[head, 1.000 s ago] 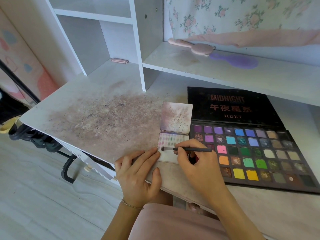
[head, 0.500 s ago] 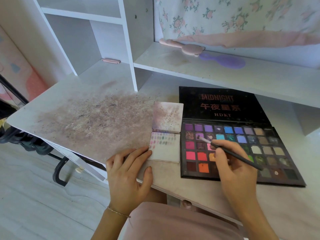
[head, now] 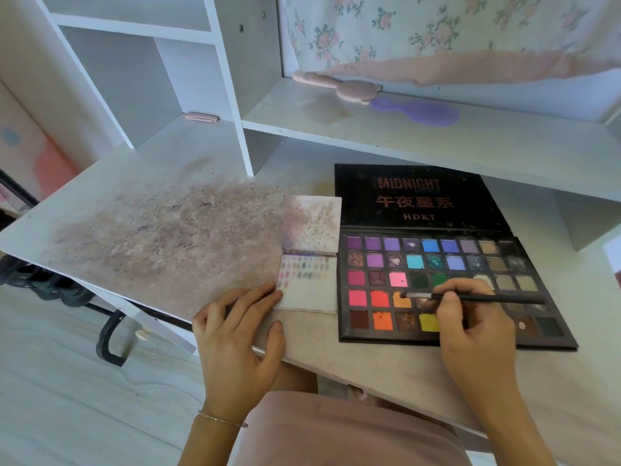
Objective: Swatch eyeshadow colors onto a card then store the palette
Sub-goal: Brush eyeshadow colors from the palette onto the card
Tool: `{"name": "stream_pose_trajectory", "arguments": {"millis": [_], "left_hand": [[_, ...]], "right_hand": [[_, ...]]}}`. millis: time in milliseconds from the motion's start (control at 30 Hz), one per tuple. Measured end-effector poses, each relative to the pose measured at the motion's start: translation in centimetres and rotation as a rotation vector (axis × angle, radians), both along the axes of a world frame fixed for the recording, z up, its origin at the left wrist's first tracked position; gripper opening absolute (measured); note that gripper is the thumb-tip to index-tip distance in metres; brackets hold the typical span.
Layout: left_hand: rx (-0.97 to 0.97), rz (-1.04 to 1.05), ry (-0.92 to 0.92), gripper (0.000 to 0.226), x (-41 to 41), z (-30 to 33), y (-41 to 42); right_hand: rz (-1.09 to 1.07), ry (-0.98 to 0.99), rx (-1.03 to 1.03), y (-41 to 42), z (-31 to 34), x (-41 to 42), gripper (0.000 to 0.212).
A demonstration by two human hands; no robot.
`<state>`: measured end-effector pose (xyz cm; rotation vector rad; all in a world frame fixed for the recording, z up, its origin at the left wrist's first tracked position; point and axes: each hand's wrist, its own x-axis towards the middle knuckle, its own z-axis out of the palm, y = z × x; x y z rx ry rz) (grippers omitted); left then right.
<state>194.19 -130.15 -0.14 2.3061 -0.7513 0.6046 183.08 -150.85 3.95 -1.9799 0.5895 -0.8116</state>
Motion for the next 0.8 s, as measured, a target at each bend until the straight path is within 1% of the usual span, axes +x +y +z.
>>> {"name": "stream_pose_trajectory", "arguments": {"millis": [133,300,500,800], "left_hand": [[0.000,-0.003,0.010,0.034,-0.04,0.02,0.04],[-0.007,0.003,0.017,0.034,-0.10,0.09,0.01],[-0.017,0.008,0.010,0.034,-0.15,0.13,-0.10],[-0.013,0.015,0.000,0.035,-0.07,-0.04,0.04]], "right_hand": [[0.036,0.054,-0.048,0.04,0.00,0.05,0.016],[0.016,0.049,-0.029,-0.04,0.09,0.23,0.016],[0.028,0.049,-0.054,0.05,0.23,0.20,0.019],[0.067,-0.027,0.052,0.52,0.33,0.88,0.027]]}}
